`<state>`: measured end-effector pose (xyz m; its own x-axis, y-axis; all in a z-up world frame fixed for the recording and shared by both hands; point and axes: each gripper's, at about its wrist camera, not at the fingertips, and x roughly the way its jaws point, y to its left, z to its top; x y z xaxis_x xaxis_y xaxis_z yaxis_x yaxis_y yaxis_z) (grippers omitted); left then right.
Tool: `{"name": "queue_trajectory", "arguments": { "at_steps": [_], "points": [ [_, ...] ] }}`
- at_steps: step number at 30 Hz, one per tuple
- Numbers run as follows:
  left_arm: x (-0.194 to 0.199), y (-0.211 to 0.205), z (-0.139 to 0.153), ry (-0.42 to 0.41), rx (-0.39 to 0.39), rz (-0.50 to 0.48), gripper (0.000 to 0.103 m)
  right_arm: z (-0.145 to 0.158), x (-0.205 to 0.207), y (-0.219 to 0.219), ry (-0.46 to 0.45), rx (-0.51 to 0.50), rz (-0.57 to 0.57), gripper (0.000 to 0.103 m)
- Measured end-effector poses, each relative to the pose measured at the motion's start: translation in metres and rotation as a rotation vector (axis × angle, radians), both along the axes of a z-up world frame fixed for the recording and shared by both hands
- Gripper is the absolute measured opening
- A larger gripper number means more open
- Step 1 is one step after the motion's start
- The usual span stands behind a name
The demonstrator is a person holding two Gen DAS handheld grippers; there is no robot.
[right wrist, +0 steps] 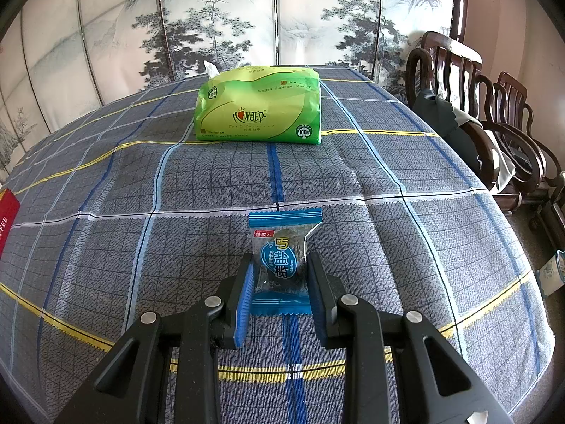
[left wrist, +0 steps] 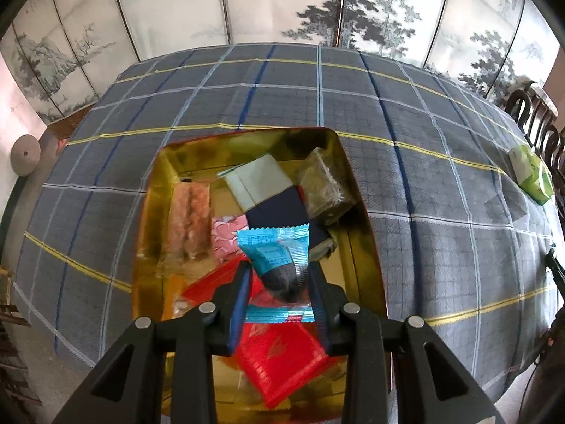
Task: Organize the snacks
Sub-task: 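Lower the blue candy into the gold tray and open the left gripper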
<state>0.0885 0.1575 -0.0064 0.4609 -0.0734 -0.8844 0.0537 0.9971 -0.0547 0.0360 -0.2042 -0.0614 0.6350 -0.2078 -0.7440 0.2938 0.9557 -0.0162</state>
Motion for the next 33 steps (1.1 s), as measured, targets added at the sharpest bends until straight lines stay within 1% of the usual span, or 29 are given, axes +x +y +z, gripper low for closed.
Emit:
{"name": "queue_trajectory", "arguments": {
  "at_steps": [3, 9, 16, 18, 20, 22, 24, 25, 26, 31, 33],
  "points": [
    [0.007, -0.005, -0.005, 0.023, -0.027, -0.01, 0.033, 0.0, 0.0, 0.0, 0.0, 0.0, 0.001, 0.026],
    [0.012, -0.013, -0.013, 0.036, -0.024, -0.023, 0.033, 0.0, 0.001, 0.001, -0.001, 0.001, 0.001, 0.026],
    [0.01, -0.014, -0.016, 0.047, -0.044, -0.032, 0.034, -0.001, 0.001, 0.0, -0.002, 0.002, 0.003, 0.026],
    [0.01, -0.014, -0.014, 0.045, -0.041, -0.031, 0.037, -0.001, 0.001, 0.0, -0.002, 0.002, 0.004, 0.026],
    [0.006, -0.014, -0.011, 0.037, -0.033, -0.037, 0.043, -0.001, 0.002, 0.0, -0.002, 0.002, 0.005, 0.026],
    [0.0, -0.014, -0.006, 0.016, -0.022, -0.044, 0.044, -0.001, 0.002, 0.0, -0.003, 0.004, 0.006, 0.026],
    [-0.007, -0.013, -0.002, -0.002, -0.015, -0.047, 0.047, -0.001, 0.001, -0.001, -0.004, 0.002, 0.007, 0.026],
    [-0.012, -0.012, 0.0, -0.014, -0.008, -0.044, 0.054, -0.001, 0.002, 0.001, -0.002, -0.003, 0.008, 0.026],
    [-0.016, -0.011, 0.001, -0.024, 0.001, -0.039, 0.058, -0.002, 0.004, 0.004, 0.0, -0.008, 0.009, 0.026],
    [-0.039, -0.012, 0.008, -0.109, 0.114, -0.017, 0.058, -0.004, 0.013, 0.008, 0.005, -0.029, 0.014, 0.025],
    [-0.047, -0.014, 0.009, -0.128, 0.152, -0.013, 0.058, -0.005, 0.014, 0.009, 0.006, -0.026, 0.013, 0.025]
  ]
}}
